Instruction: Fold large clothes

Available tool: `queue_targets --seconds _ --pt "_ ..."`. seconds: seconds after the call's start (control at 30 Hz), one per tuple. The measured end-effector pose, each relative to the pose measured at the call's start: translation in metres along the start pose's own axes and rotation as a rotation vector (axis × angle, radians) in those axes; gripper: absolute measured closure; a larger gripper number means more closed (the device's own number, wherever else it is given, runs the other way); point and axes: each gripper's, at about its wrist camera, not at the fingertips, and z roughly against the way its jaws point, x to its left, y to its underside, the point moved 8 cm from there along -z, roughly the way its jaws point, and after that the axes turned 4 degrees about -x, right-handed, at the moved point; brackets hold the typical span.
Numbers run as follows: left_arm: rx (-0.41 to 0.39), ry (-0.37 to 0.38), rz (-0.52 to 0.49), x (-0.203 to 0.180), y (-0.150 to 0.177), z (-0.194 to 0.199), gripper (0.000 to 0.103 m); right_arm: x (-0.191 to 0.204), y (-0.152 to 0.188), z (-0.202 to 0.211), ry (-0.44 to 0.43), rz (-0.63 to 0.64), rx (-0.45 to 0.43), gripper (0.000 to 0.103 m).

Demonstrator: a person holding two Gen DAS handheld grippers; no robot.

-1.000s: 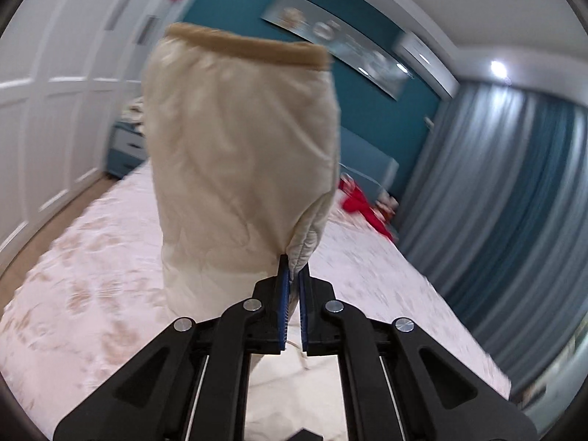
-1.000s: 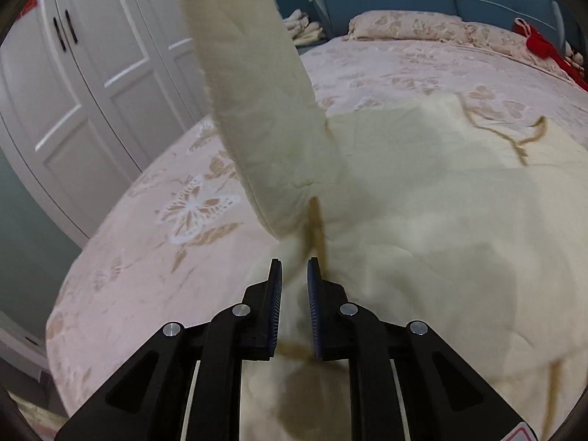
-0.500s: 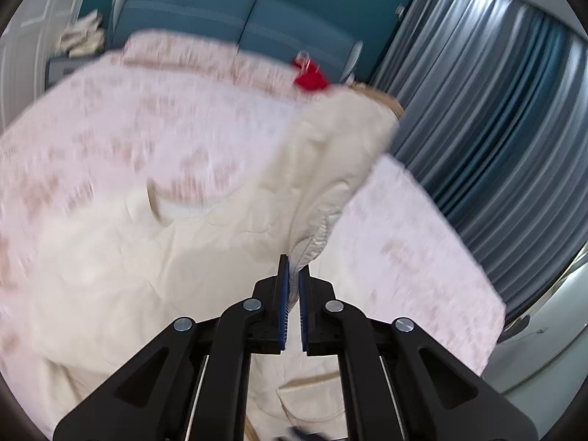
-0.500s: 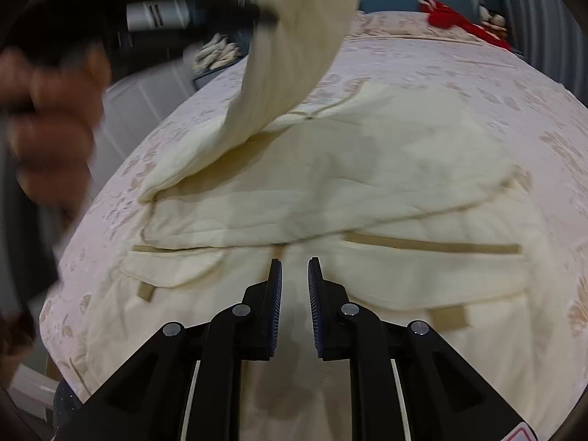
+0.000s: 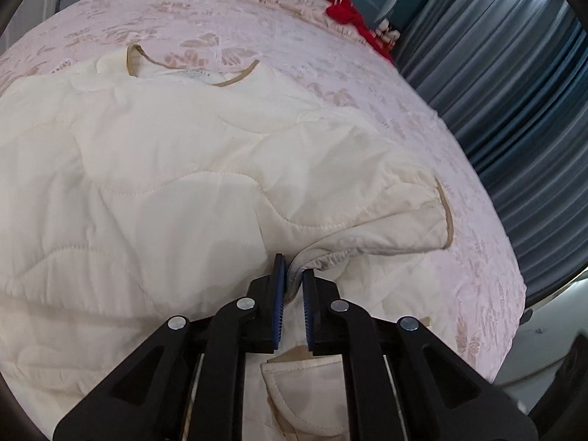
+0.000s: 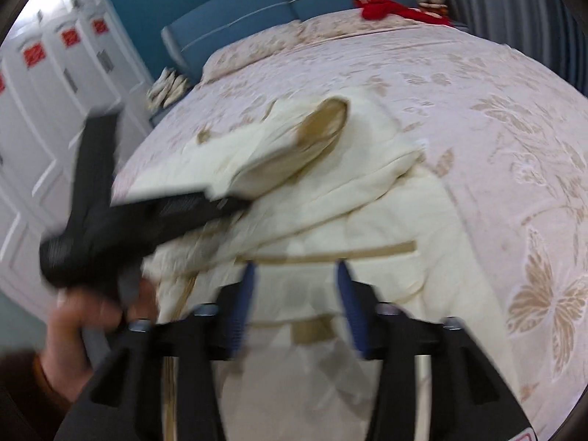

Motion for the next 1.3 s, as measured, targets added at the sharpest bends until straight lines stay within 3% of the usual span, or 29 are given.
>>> queue_targets --seconds 0.03,0.1,0.13,0.17,0.27,0.37,0.47,0.53,0.6,0.63,0.7,0.77,0.87,0.93,1.0,1.07,1.13,1.3 --pt "-0.008 0.008 0.017 0.000 0.001 0.006 0.085 -0.006 -0.007 0.002 0.002 -0.023 -0.014 0.043" --pt "-0.038 0.044 0.101 0.007 0.002 0.028 0.056 -0.012 -0.024 0.001 -0.003 -0.066 -0.030 0.040" --pt "-0.075 0.059 0.144 0.014 0.002 0.043 0.030 -0.012 -0.030 0.000 -0.014 -0.081 -0.032 0.039" --pt "-0.154 0.076 0.211 0.027 0.001 0.070 0.016 -0.014 -0.036 -0.002 -0.023 -0.092 -0.035 0.038" --pt "-0.277 0.114 0.342 0.064 0.002 0.120 0.013 -0.017 -0.061 -0.017 -0.052 -0.140 -0.049 0.035" --pt "-0.337 0.065 0.523 0.131 0.010 0.154 0.013 -0.019 -0.069 -0.037 -0.058 -0.183 -0.021 0.035" --pt "-0.378 0.061 0.756 0.205 0.021 0.168 0.014 -0.022 -0.062 -0.061 -0.043 -0.225 0.039 0.037" --pt "-0.395 0.095 0.854 0.233 0.022 0.168 0.020 -0.017 -0.059 -0.071 -0.044 -0.217 0.063 0.053" --pt "-0.415 0.132 0.897 0.251 0.016 0.165 0.028 -0.009 -0.062 -0.073 -0.039 -0.174 0.064 0.075" --pt "-0.418 0.141 0.903 0.256 0.013 0.163 0.036 -0.004 -0.066 -0.072 -0.060 -0.165 0.064 0.088" --pt "-0.411 0.142 0.914 0.266 0.005 0.155 0.055 0.006 -0.082 -0.064 -0.091 -0.154 0.033 0.092" --pt "-0.388 0.107 0.933 0.276 0.003 0.146 0.090 0.018 -0.106 -0.046 -0.127 -0.121 -0.028 0.096" --pt "-0.392 0.053 0.936 0.284 0.005 0.149 0.095 0.044 -0.143 -0.012 -0.203 -0.042 -0.122 0.097" --pt "-0.409 -0.004 0.869 0.276 0.002 0.154 0.095 0.058 -0.154 0.003 -0.194 0.048 -0.182 0.098" --pt "-0.438 -0.055 0.818 0.268 0.002 0.159 0.095 0.051 -0.149 -0.005 -0.128 0.085 -0.191 0.100" --pt "-0.445 -0.092 0.810 0.265 0.007 0.155 0.095 0.025 -0.133 -0.036 -0.040 0.065 -0.124 0.100" --pt "-0.426 -0.135 0.795 0.266 0.014 0.146 0.095 -0.017 -0.089 -0.091 0.102 0.070 0.018 0.100" --pt "-0.404 -0.214 0.683 0.262 0.025 0.139 0.095 -0.027 -0.054 -0.116 0.145 0.096 0.065 0.100"
